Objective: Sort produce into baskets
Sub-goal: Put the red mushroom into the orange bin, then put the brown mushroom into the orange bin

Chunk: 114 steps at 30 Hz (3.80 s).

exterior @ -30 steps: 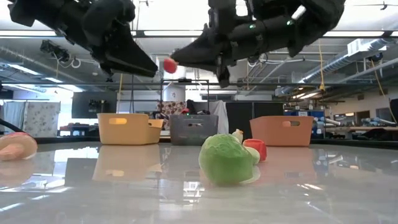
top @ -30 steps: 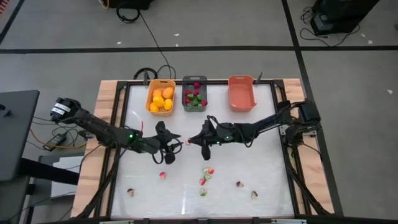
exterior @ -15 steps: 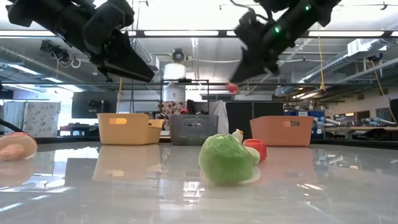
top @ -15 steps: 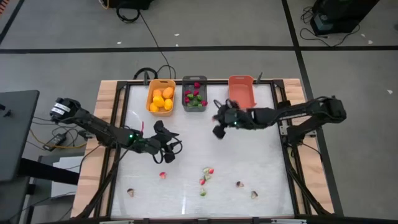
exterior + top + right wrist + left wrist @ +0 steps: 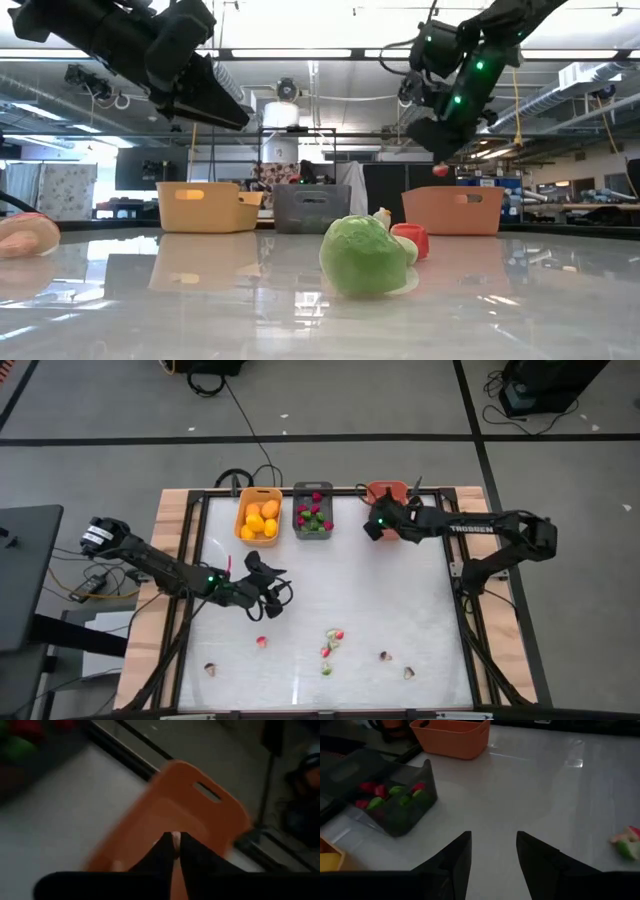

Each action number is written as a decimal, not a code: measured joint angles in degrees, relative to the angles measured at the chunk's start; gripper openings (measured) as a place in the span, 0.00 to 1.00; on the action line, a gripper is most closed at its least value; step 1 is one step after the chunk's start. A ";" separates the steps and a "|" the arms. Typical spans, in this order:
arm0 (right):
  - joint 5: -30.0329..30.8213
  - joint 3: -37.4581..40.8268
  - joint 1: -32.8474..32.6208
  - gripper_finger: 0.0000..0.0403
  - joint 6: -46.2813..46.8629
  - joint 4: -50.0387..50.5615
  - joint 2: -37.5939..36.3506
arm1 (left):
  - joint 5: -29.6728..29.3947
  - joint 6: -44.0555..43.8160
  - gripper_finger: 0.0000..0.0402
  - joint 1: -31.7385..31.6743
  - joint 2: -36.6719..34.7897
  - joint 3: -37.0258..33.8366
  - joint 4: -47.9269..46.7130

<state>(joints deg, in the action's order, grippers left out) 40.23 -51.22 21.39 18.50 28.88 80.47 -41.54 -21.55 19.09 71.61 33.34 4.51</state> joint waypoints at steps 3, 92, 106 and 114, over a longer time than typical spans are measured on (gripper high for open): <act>-2.64 0.00 2.28 0.23 -3.48 0.54 0.00 | 0.08 -4.41 0.41 0.02 0.00 0.00 -0.12; -16.40 0.00 -28.25 0.53 6.84 -21.37 4.68 | 25.76 -37.02 0.62 0.72 -2.23 -3.19 -58.91; -17.44 0.00 -28.25 0.53 6.86 -21.52 4.66 | 23.30 -24.20 0.48 0.72 -2.23 -4.11 -50.24; -17.43 0.00 -28.25 0.52 6.86 -21.52 4.66 | 25.45 -22.62 0.33 0.72 -2.23 -4.11 -48.24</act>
<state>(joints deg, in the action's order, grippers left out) 22.81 -51.22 -6.85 25.36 7.35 85.12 -16.09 -44.17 19.81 69.38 29.23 -43.73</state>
